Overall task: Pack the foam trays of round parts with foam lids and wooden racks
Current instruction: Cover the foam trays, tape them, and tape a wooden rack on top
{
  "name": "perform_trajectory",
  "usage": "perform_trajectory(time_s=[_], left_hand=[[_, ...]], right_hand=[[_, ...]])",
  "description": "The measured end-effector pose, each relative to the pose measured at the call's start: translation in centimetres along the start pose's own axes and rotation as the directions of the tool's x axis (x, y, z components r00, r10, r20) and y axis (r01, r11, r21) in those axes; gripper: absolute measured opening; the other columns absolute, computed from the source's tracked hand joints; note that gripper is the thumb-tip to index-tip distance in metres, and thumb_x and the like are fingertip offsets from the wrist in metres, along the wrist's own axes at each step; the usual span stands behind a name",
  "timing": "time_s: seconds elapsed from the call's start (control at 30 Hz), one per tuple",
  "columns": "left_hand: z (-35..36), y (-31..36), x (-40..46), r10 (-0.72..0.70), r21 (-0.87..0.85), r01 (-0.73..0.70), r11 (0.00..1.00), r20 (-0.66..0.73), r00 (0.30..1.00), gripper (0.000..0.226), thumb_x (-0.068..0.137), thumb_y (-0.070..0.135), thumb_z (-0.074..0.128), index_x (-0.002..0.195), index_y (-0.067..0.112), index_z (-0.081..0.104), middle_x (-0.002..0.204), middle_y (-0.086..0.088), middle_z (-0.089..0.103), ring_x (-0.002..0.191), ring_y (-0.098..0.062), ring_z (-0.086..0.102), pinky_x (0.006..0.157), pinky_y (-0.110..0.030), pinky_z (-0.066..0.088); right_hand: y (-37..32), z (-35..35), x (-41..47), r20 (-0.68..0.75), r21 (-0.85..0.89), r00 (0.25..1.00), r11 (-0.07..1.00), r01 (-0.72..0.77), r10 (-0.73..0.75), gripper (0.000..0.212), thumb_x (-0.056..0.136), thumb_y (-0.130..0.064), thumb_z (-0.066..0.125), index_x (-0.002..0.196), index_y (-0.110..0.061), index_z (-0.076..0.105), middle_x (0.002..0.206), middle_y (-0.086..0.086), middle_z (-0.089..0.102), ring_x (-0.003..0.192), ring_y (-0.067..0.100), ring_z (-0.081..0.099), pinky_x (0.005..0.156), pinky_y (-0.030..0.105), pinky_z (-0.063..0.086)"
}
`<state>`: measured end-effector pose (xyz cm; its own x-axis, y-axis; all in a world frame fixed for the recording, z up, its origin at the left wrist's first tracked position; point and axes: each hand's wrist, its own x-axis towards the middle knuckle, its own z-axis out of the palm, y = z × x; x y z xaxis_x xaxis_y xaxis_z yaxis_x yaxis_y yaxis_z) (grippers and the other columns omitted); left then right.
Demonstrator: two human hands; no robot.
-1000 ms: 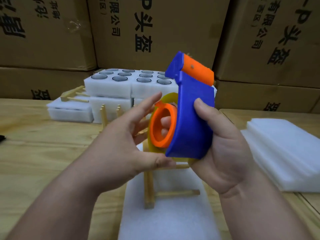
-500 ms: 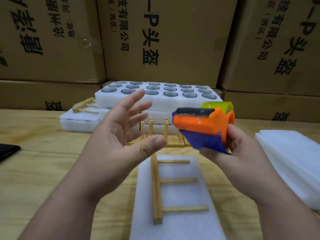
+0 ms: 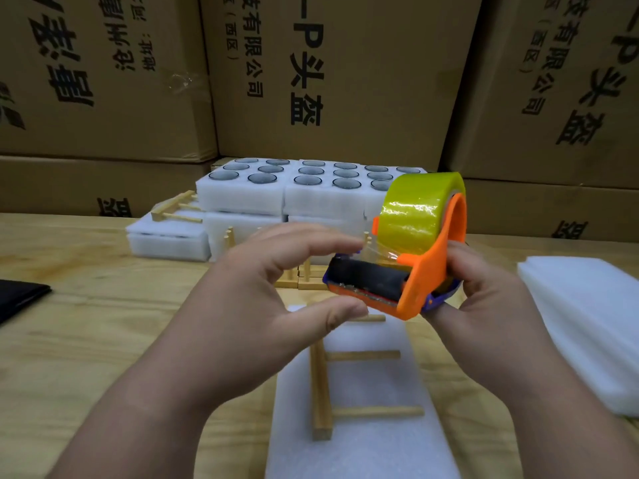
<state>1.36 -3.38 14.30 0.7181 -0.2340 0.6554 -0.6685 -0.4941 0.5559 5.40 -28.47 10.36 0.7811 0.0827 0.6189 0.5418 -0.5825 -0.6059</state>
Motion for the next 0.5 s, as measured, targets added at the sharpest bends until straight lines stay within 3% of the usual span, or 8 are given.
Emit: perform_trajectory(time_s=[0.37,0.5], left_hand=[[0.23,0.21,-0.01,0.008,0.062,-0.004,0.998,-0.067,0.998,0.031,0.088,0.036,0.069,0.116,0.049,0.067,0.102,0.027,0.069,0.110,0.000,0.061,0.086,-0.002,0.035],[0.45,0.18,0.19,0.013,0.078,-0.011,0.997,-0.035,0.999,0.016,0.088,0.037,0.067,0.098,0.049,0.071,0.099,0.025,0.069,0.105,-0.004,0.062,0.083,-0.008,0.041]], right_hand=[[-0.43,-0.06,0.05,0.114,-0.025,0.993,1.000,0.013,-0.010,0.043,0.082,-0.011,0.082,0.115,-0.037,0.073,0.130,-0.020,0.065,0.127,0.015,0.055,0.101,0.046,0.050],[-0.60,-0.10,0.06,0.155,-0.052,0.987,0.997,0.048,-0.039,0.039,0.083,-0.015,0.082,0.110,-0.040,0.072,0.122,-0.023,0.066,0.118,0.014,0.059,0.096,0.045,0.050]])
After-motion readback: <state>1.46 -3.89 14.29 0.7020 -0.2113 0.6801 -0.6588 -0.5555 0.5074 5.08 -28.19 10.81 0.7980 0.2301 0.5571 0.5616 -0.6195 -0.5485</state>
